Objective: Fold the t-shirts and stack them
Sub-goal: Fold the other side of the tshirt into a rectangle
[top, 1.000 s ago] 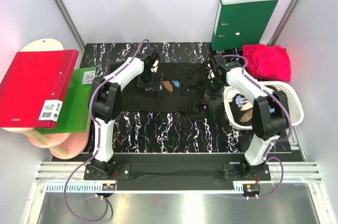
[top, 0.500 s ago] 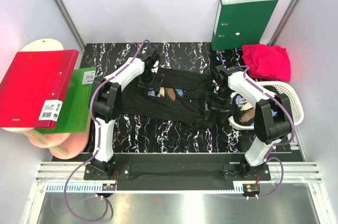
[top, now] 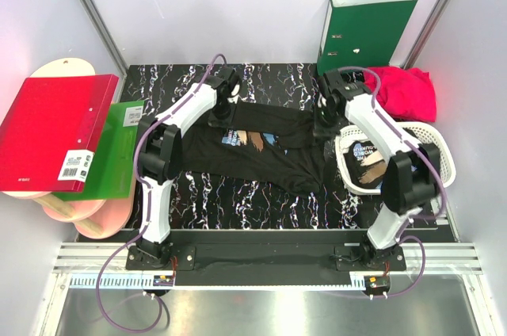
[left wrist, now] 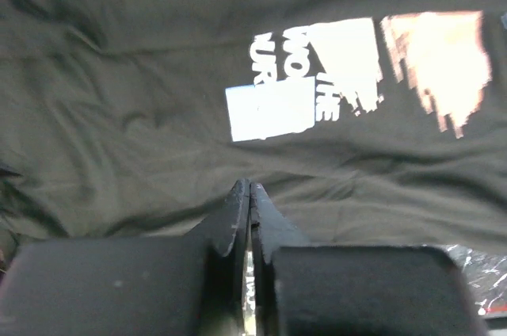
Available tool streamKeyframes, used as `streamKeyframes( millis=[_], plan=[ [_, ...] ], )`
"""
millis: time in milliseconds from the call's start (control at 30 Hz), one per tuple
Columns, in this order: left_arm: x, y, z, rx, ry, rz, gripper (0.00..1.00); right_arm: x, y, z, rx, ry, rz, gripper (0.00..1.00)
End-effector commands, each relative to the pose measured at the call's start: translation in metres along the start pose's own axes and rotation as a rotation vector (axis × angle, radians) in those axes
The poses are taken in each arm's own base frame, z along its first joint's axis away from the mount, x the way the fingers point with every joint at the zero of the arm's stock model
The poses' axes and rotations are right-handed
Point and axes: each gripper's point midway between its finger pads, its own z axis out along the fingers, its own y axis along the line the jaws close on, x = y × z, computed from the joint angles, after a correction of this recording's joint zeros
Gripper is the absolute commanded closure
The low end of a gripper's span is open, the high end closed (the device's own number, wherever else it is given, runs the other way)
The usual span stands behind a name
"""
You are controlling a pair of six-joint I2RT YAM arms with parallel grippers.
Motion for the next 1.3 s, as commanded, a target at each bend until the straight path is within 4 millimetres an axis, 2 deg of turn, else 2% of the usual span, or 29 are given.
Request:
streamKeyframes(
  millis=[0,33,67,100,133,167,200,233,267,300,400,467,533,633,833,967,1067,1100,1133,1267],
  plan=[
    [-0.036,-0.003,-0.047,0.011,-0.171,-0.001,1.00,-0.071,0.001,0.041,0.013,-0.118,0.032,1.00],
    [-0.036,-0.003,-0.047,0.010,-0.172,0.003,1.00,-0.088,0.004,0.043,0.008,-0.140,0.034,1.00],
    [-0.035,-0.001,-0.049,0.005,-0.174,0.004,1.00,-0.095,0.001,0.053,0.024,-0.139,0.044,1.00],
    [-0.033,0.001,-0.048,-0.004,-0.169,0.010,1.00,-0.096,-0.004,0.076,0.045,-0.095,0.048,0.96],
    [-0.031,0.002,-0.047,-0.012,-0.164,0.011,1.00,-0.113,-0.004,0.074,0.043,-0.125,0.057,0.88],
    [-0.030,0.004,-0.049,-0.019,-0.167,0.012,1.00,-0.119,-0.007,0.080,0.049,-0.115,0.062,0.72],
    [-0.027,0.007,-0.048,-0.036,-0.162,0.016,0.82,-0.113,-0.018,0.094,0.085,-0.058,0.073,0.50],
    [-0.025,0.009,-0.048,-0.043,-0.157,0.015,0.70,-0.125,-0.018,0.089,0.087,-0.081,0.077,0.46],
    [-0.025,0.012,-0.050,-0.054,-0.160,0.011,0.45,-0.121,-0.023,0.093,0.101,-0.045,0.074,0.39],
    [-0.022,0.013,-0.049,-0.058,-0.155,0.009,0.37,-0.128,-0.030,0.089,0.139,-0.067,0.075,0.31],
    [-0.020,0.016,-0.047,-0.066,-0.148,-0.001,0.18,-0.134,-0.046,0.078,0.169,-0.081,0.092,0.30],
    [-0.019,0.016,-0.043,-0.066,-0.139,-0.003,0.16,-0.139,-0.054,0.069,0.174,-0.100,0.103,0.30],
    [-0.019,0.015,-0.041,-0.062,-0.135,-0.004,0.15,-0.140,-0.060,0.068,0.191,-0.101,0.103,0.29],
    [-0.023,0.013,-0.037,-0.054,-0.129,-0.002,0.14,-0.135,-0.066,0.079,0.203,-0.069,0.104,0.27],
    [-0.027,0.012,-0.039,-0.054,-0.135,0.011,0.14,-0.120,-0.068,0.123,0.188,0.021,0.131,0.27],
    [-0.026,0.013,-0.040,-0.058,-0.132,0.016,0.13,-0.119,-0.066,0.149,0.167,0.051,0.143,0.29],
    [-0.026,0.015,-0.042,-0.061,-0.136,0.014,0.13,-0.125,-0.062,0.162,0.143,0.050,0.142,0.69],
    [-0.026,0.015,-0.041,-0.061,-0.134,0.013,0.13,-0.132,-0.057,0.160,0.119,0.035,0.139,0.97],
    [-0.026,0.016,-0.042,-0.064,-0.133,0.011,0.13,-0.137,-0.056,0.162,0.110,0.020,0.141,1.00],
    [-0.022,0.016,-0.040,-0.069,-0.122,0.010,0.13,-0.167,-0.053,0.159,0.112,-0.076,0.129,1.00]
  ],
)
